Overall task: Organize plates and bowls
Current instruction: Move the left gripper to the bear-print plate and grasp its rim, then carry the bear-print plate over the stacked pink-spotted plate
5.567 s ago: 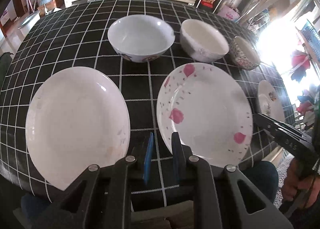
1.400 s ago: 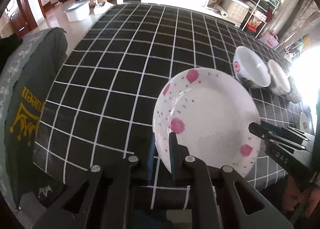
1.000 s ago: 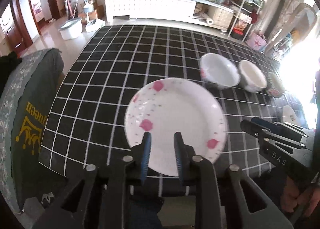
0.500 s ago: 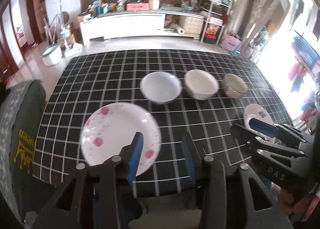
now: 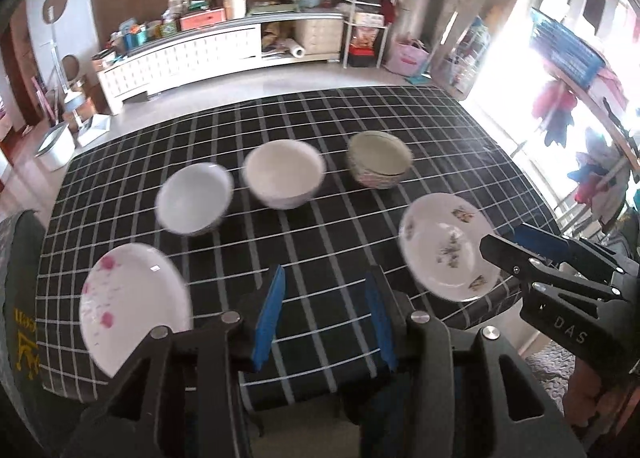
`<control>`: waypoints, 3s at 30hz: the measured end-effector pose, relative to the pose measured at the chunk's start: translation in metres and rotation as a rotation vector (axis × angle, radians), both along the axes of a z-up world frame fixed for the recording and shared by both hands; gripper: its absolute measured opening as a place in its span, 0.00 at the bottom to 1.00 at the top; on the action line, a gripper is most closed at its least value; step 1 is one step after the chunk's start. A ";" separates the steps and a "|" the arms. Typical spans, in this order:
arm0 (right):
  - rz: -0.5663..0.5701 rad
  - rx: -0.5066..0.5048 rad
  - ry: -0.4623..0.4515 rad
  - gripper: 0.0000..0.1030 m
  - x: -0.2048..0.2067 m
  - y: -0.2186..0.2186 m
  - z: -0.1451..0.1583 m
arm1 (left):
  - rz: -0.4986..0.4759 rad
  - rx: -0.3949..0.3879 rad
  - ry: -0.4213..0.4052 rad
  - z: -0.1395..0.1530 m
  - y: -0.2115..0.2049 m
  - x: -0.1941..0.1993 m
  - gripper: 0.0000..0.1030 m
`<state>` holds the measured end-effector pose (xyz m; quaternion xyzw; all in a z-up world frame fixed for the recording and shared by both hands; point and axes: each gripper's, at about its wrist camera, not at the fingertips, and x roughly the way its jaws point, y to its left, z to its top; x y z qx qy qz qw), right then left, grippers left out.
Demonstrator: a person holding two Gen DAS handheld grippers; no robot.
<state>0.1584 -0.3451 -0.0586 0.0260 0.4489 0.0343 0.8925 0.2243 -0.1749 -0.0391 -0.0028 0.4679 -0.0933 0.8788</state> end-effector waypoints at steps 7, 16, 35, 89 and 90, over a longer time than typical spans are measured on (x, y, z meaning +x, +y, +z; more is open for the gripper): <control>-0.074 -0.011 0.027 0.52 0.013 -0.057 -0.013 | -0.056 0.019 0.020 -0.016 -0.056 0.030 0.38; -0.127 -0.024 0.088 0.52 0.038 -0.116 -0.048 | -0.069 0.012 0.109 -0.060 -0.097 0.071 0.38; -0.144 0.005 0.175 0.51 0.071 -0.149 -0.122 | -0.076 0.015 0.277 -0.152 -0.131 0.110 0.36; 0.107 -0.023 0.248 0.29 0.061 0.049 -0.132 | 0.107 0.029 0.324 -0.168 0.051 0.061 0.19; 0.111 -0.025 0.249 0.29 0.062 0.053 -0.132 | 0.109 0.030 0.322 -0.168 0.056 0.060 0.19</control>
